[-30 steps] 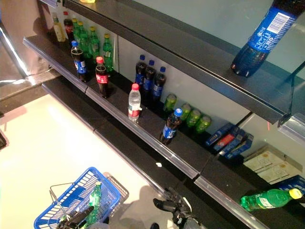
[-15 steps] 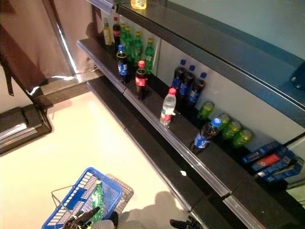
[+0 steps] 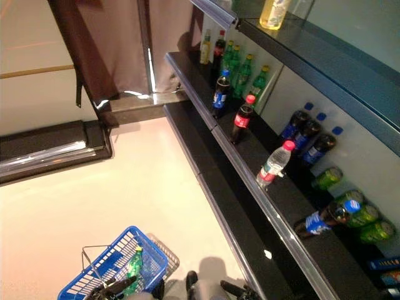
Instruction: Pick up the drink and place into the basket.
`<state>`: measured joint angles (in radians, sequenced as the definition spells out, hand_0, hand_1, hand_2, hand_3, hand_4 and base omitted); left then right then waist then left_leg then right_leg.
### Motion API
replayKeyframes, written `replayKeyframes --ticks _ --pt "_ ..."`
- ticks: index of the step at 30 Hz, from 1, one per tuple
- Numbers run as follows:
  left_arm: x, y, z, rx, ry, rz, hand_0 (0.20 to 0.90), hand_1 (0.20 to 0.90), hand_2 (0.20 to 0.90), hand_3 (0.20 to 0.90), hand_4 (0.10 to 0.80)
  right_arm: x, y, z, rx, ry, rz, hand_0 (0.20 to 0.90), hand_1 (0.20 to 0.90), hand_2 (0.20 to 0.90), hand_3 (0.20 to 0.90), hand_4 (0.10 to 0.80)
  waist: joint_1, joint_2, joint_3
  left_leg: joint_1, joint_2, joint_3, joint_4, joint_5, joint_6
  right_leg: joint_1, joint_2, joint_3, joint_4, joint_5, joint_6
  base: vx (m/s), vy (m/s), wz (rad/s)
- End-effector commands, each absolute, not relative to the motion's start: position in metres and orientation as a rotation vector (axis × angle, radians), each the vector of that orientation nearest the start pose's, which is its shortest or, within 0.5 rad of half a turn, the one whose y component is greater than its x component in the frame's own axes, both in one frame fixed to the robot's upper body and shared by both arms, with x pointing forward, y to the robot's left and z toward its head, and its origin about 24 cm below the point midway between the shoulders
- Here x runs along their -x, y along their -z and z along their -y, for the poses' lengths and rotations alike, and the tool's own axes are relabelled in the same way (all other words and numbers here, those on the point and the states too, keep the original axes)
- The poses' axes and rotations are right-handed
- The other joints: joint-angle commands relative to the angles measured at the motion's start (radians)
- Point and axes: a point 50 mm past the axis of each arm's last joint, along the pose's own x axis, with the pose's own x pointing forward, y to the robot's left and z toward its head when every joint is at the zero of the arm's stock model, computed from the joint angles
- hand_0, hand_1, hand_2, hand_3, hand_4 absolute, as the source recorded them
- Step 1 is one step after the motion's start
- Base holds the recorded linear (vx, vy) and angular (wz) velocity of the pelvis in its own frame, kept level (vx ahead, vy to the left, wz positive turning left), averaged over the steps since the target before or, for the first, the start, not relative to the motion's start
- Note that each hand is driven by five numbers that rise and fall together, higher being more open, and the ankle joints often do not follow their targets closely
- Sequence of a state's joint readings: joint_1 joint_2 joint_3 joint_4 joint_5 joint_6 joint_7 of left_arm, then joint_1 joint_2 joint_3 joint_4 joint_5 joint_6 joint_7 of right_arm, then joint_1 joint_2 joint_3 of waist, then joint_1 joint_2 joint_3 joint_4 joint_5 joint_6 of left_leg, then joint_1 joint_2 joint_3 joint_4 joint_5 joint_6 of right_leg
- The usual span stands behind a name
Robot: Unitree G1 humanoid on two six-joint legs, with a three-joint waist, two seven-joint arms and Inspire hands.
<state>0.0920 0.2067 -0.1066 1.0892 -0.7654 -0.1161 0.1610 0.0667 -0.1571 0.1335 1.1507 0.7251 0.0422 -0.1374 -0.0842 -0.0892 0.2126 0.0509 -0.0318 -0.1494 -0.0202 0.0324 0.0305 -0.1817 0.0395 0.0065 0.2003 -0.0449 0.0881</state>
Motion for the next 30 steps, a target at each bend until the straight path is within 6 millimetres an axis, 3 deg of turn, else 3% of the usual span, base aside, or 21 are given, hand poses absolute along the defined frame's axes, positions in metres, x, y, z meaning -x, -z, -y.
replayKeyframes --ticks 1,2,4,6,7,8,9,11,12,14,15,16,18,20,22,24,25,26,27,28,30 --pt "-0.137 0.132 -0.232 0.336 -0.557 -0.711 0.3 0.3 0.3 0.2 0.1 -0.058 0.164 0.24 -0.324 0.632 -1.188 0.9 0.9 0.9 0.9 0.8 -0.03 -0.011 -0.06 0.199 -0.158 0.005 0.191 -0.278 0.059 -0.116 0.017 -0.054 -0.088 0.265 0.009 0.306 -0.051 0.64" --pt "-0.137 0.133 -0.232 0.337 -0.557 -0.711 0.3 0.3 0.3 0.2 0.1 -0.058 0.164 0.24 -0.323 0.632 -1.188 0.9 0.9 0.9 0.9 0.8 -0.031 -0.009 -0.06 0.199 -0.157 0.004 0.193 -0.28 0.058 -0.115 0.018 -0.055 -0.087 0.263 0.008 0.45 -0.079 0.43" --pt "-0.131 0.136 -0.23 0.344 -0.57 -0.726 0.3 0.3 0.3 0.2 0.1 -0.055 0.164 0.239 -0.317 0.653 -1.214 0.9 0.9 0.9 0.9 0.8 -0.054 0.009 -0.102 0.216 -0.117 0.03 0.324 -0.134 -0.004 -0.076 0.036 -0.074 -0.068 0.195 -0.034 0.348 -0.075 0.2" --pt "-0.132 0.136 -0.226 0.368 -0.562 -0.706 0.3 0.3 0.3 0.2 0.1 -0.056 0.163 0.242 -0.279 0.626 -1.203 0.9 0.9 0.9 0.9 0.8 -0.047 -0.014 -0.106 0.125 -0.141 0.088 0.573 0.013 -0.06 0.0 0.005 -0.084 -0.086 0.167 -0.056 0.321 -0.125 0.28" --pt "-0.133 0.135 -0.225 0.371 -0.56 -0.703 0.3 0.3 0.3 0.2 0.1 -0.056 0.163 0.242 -0.269 0.615 -1.2 0.9 0.9 0.9 0.9 0.8 -0.044 -0.014 -0.106 0.109 -0.142 0.094 0.596 0.017 -0.064 0.006 0.005 -0.086 -0.087 0.165 -0.058 0.376 -0.162 0.03" --pt "-0.134 0.135 -0.222 0.383 -0.56 -0.689 0.3 0.3 0.3 0.2 0.1 -0.06 0.161 0.244 -0.228 0.579 -1.188 0.9 0.9 0.9 0.9 0.8 -0.033 -0.033 -0.103 0.035 -0.164 0.134 0.726 0.033 -0.072 0.044 -0.013 -0.081 -0.095 0.153 -0.067 0.295 -0.123 -0.25" --pt "-0.134 0.134 -0.222 0.394 -0.563 -0.682 0.3 0.3 0.3 0.2 0.1 -0.064 0.159 0.244 -0.199 0.554 -1.184 0.9 0.9 0.9 0.9 0.8 -0.024 -0.041 -0.103 -0.015 -0.166 0.16 0.777 0.029 -0.073 0.062 -0.019 -0.077 -0.097 0.145 -0.071 0.391 -0.163 -0.27" --pt "-0.142 0.13 -0.224 0.412 -0.558 -0.652 0.3 0.3 0.3 0.2 0.1 -0.074 0.156 0.247 -0.198 0.541 -1.157 0.9 0.9 0.9 0.9 0.8 0.016 -0.059 -0.083 -0.161 -0.129 0.211 0.78 0.0 -0.05 0.116 -0.026 -0.05 -0.094 0.106 -0.077 0.367 -0.075 -0.21" --pt "-0.147 0.126 -0.225 0.427 -0.543 -0.624 0.3 0.3 0.3 0.2 0.1 -0.083 0.154 0.249 -0.216 0.538 -1.13 0.9 0.9 0.9 0.9 0.8 0.056 -0.053 -0.058 -0.21 -0.103 0.221 0.7 -0.031 -0.029 0.163 -0.01 -0.013 -0.094 0.077 -0.077 0.391 0.034 -0.25" --pt "-0.148 0.124 -0.227 0.441 -0.54 -0.602 0.3 0.3 0.3 0.2 0.1 -0.091 0.153 0.246 -0.22 0.527 -1.12 0.9 0.9 0.9 0.9 0.8 0.073 -0.054 -0.055 -0.22 -0.07 0.226 0.555 -0.031 -0.019 0.187 0.002 0.029 -0.105 0.059 -0.073 0.413 0.156 -0.3" --pt "-0.147 0.123 -0.23 0.457 -0.543 -0.592 0.3 0.3 0.3 0.2 0.1 -0.093 0.154 0.244 -0.219 0.528 -1.127 0.9 0.9 0.9 0.9 0.8 0.084 -0.04 -0.052 -0.208 -0.014 0.234 0.375 -0.027 -0.018 0.21 0.019 0.058 -0.105 0.032 -0.068 0.46 0.307 -0.45" --pt "-0.147 0.123 -0.231 0.472 -0.543 -0.588 0.3 0.3 0.3 0.2 0.1 -0.092 0.155 0.242 -0.213 0.529 -1.132 0.9 0.9 0.9 0.9 0.8 0.093 -0.035 -0.048 -0.204 0.013 0.218 0.282 -0.021 -0.022 0.224 0.02 0.078 -0.101 0.016 -0.062 0.533 0.379 -0.37" --pt "-0.142 0.124 -0.233 0.488 -0.551 -0.583 0.3 0.3 0.3 0.2 0.1 -0.087 0.158 0.239 -0.221 0.527 -1.152 0.9 0.9 0.9 0.9 0.8 0.121 -0.019 -0.043 -0.218 0.104 0.131 0.093 0.072 -0.071 0.269 0.027 0.136 -0.101 -0.019 -0.055 0.538 0.371 -0.08" --pt "-0.136 0.127 -0.231 0.513 -0.579 -0.582 0.3 0.3 0.3 0.2 0.1 -0.082 0.159 0.239 -0.231 0.528 -1.165 0.9 0.9 0.9 0.9 0.8 0.141 -0.016 -0.038 -0.244 0.163 0.073 0.029 0.119 -0.096 0.315 0.006 0.189 -0.104 -0.041 -0.039 0.489 0.329 -0.4" --pt "-0.13 0.129 -0.229 0.545 -0.617 -0.579 0.3 0.3 0.3 0.2 0.1 -0.078 0.161 0.24 -0.246 0.527 -1.176 0.9 0.9 0.9 0.9 0.8 0.152 -0.018 -0.027 -0.273 0.205 0.046 0.075 0.118 -0.105 0.36 -0.044 0.231 -0.088 -0.075 -0.013 0.449 0.428 -0.72" --pt "-0.139 0.128 -0.227 0.545 -0.608 -0.585 0.3 0.3 0.3 0.2 0.1 -0.076 0.162 0.238 -0.265 0.535 -1.185 0.9 0.9 0.9 0.9 0.8 0.135 -0.011 -0.031 -0.258 0.227 0.094 0.122 0.091 -0.111 0.358 -0.11 0.2 -0.074 -0.085 0.028 0.364 0.517 -0.68" --pt "-0.143 0.127 -0.227 0.535 -0.595 -0.59 0.3 0.3 0.3 0.2 0.1 -0.075 0.162 0.237 -0.276 0.546 -1.188 0.9 0.9 0.9 0.9 0.8 0.126 -0.008 -0.027 -0.249 0.221 0.113 0.146 0.071 -0.11 0.35 -0.136 0.178 -0.057 -0.085 0.044 0.436 0.621 -0.68" --pt "-0.151 0.125 -0.227 0.508 -0.567 -0.598 0.3 0.3 0.3 0.2 0.1 -0.071 0.163 0.234 -0.287 0.567 -1.194 0.9 0.9 0.9 0.9 0.8 0.111 -0.007 -0.022 -0.247 0.192 0.154 0.213 0.024 -0.1 0.338 -0.188 0.14 -0.018 -0.07 0.07 0.413 0.569 -0.57" --pt "-0.154 0.123 -0.228 0.494 -0.56 -0.598 0.3 0.3 0.3 0.2 0.1 -0.068 0.164 0.231 -0.284 0.565 -1.2 0.9 0.9 0.9 0.9 0.8 0.109 -0.009 -0.023 -0.246 0.17 0.177 0.237 0.001 -0.085 0.332 -0.217 0.118 0.014 -0.043 0.083 0.34 0.469 -0.45" --pt "-0.154 0.123 -0.228 0.491 -0.558 -0.599 0.3 0.3 0.3 0.2 0.1 -0.068 0.164 0.231 -0.283 0.564 -1.201 0.9 0.9 0.9 0.9 0.8 0.11 -0.011 -0.023 -0.245 0.166 0.18 0.239 -0.002 -0.082 0.331 -0.222 0.115 0.018 -0.039 0.085 0.236 0.326 -0.4" --pt "-0.153 0.122 -0.231 0.468 -0.53 -0.602 0.3 0.3 0.3 0.2 0.1 -0.068 0.164 0.225 -0.255 0.53 -1.192 0.9 0.9 0.9 0.9 0.8 0.113 -0.005 -0.034 -0.207 0.128 0.213 0.212 -0.018 -0.054 0.278 -0.262 0.06 0.106 0.065 0.088 0.267 0.384 -0.31"
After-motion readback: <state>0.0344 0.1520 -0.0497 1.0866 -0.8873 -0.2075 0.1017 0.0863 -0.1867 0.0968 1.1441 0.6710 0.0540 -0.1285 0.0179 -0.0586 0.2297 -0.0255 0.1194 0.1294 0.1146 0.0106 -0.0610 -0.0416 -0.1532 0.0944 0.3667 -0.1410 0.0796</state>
